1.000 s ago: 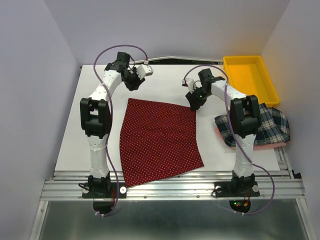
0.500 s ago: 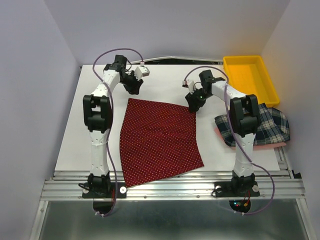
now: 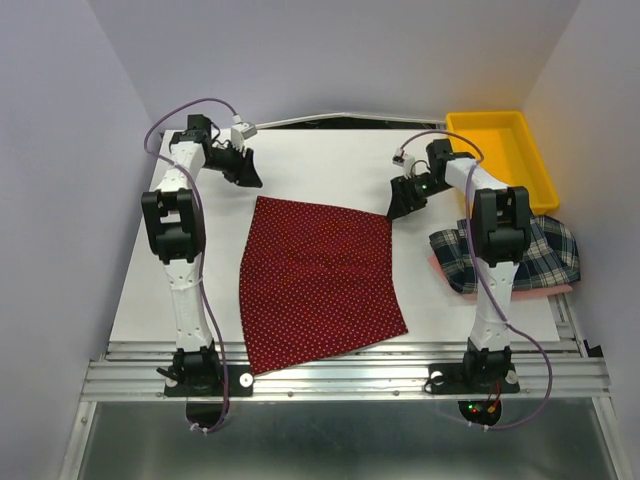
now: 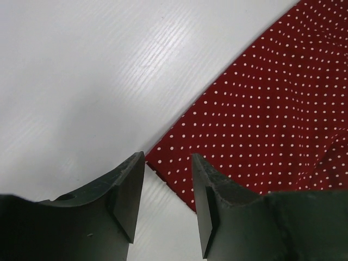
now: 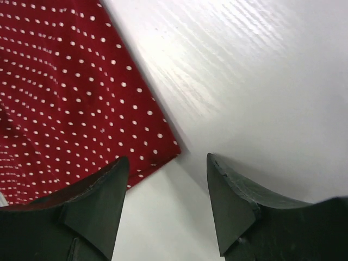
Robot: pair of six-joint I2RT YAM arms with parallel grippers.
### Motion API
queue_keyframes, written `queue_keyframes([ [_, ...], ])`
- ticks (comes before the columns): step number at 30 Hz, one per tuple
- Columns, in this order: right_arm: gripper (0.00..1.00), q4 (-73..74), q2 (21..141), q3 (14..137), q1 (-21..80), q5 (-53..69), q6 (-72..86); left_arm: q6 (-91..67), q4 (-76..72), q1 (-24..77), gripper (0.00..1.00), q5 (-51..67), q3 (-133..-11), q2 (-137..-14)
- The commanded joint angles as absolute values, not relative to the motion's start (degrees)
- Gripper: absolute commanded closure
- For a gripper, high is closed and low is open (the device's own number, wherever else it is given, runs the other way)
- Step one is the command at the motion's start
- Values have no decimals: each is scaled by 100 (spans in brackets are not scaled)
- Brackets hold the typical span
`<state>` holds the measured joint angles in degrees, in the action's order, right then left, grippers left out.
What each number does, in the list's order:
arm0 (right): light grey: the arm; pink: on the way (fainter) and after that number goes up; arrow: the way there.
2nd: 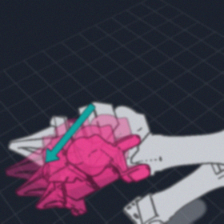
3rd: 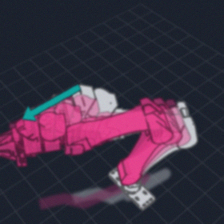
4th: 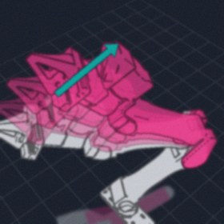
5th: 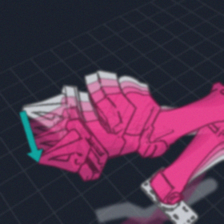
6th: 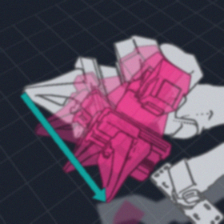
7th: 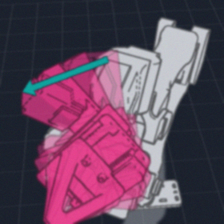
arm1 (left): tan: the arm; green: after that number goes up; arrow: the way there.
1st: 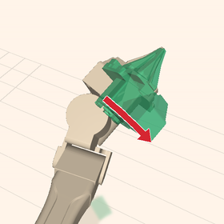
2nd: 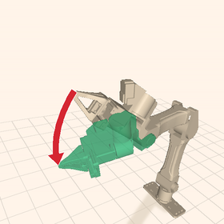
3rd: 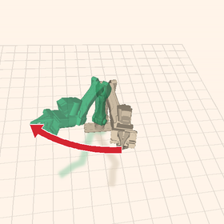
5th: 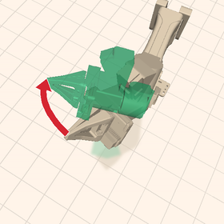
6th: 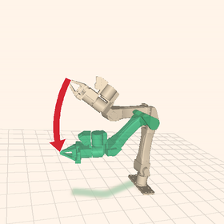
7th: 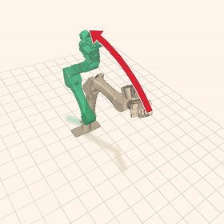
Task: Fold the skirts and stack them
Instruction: Flatten the skirt out
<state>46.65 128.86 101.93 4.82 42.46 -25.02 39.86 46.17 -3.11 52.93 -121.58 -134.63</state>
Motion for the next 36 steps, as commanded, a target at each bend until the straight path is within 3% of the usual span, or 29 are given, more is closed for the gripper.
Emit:
queue_keyframes([
  [1, 36, 4878, 12990, 10108, 554, 4702, -2259, 3289, 4352, -307, 48, 5836, -11954, -13605],
  [5, 44, 4878, 13104, 9967, 554, 4728, -2276, 3015, 4157, -387, 48, 5906, -11883, -13755],
  [19, 45, 4887, 13728, 10353, 308, 4816, -2540, 3014, 4192, -448, 48, 6065, -11961, -14176],
  [36, 35, 4667, 13887, 10679, 123, 4851, -2408, 2856, 3709, -606, 46, 5845, -12032, -14246],
])
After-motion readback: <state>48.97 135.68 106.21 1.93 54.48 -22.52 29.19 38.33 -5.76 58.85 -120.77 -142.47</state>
